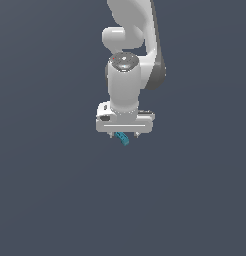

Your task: Pick up the object and move it to a goal position.

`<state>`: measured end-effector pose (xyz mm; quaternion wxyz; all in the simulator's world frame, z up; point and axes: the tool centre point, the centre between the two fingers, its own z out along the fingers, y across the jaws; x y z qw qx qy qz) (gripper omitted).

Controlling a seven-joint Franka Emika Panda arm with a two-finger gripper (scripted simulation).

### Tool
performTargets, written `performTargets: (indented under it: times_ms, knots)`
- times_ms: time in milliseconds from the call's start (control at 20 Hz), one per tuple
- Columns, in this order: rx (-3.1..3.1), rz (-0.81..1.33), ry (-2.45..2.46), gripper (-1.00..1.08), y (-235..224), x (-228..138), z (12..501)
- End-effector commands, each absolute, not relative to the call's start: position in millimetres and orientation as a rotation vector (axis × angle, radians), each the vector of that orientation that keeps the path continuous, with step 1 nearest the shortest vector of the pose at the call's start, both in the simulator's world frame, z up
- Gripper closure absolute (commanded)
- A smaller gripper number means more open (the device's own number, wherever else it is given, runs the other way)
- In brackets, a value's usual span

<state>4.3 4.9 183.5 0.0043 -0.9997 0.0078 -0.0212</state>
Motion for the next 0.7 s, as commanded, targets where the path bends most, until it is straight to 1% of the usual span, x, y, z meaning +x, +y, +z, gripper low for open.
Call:
performTargets:
  times_ms: [0,300,650]
  knots:
    - [-3.131,-0.064,0.028,-0.92,4.9,4.1,183.6]
    - [-3.134,-0.062,-0.024,-0.92,3.8,0.1,177.4]
    - [-3.135,-0.053,-0.179,-0.92,0.7,-12.7,159.3]
